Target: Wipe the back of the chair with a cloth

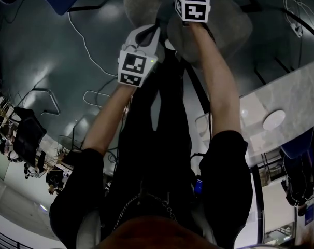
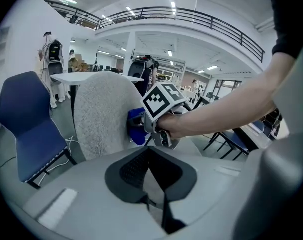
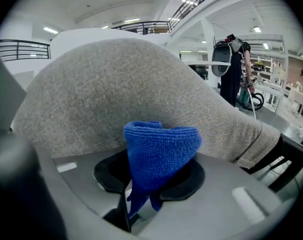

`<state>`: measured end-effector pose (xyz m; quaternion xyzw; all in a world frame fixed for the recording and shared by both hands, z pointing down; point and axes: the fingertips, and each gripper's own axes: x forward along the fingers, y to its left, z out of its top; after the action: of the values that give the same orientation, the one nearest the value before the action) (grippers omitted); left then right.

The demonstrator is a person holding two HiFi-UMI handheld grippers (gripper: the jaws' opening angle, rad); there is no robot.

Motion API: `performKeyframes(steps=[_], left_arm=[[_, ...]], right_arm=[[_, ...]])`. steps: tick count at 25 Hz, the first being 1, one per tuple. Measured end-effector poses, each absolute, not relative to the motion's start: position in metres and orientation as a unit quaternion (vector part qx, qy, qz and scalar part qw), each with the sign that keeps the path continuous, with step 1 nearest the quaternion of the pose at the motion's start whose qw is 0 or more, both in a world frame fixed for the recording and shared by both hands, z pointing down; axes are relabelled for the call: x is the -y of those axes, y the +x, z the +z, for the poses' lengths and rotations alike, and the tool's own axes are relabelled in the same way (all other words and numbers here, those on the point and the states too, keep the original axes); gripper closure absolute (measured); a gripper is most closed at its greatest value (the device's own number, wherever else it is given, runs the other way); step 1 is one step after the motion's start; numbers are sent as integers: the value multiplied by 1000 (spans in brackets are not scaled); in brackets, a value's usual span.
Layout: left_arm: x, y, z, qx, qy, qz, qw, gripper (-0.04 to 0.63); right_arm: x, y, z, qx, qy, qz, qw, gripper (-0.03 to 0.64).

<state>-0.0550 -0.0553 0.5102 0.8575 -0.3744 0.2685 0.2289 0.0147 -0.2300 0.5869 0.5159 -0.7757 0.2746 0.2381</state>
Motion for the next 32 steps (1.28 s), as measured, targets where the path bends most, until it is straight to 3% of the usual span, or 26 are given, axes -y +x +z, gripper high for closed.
performKeyframes(steps=[32], left_arm=[[-20, -104, 514, 383, 851, 276, 232, 584]], right_arm=[[101, -84, 578, 853, 378, 247, 261, 486]])
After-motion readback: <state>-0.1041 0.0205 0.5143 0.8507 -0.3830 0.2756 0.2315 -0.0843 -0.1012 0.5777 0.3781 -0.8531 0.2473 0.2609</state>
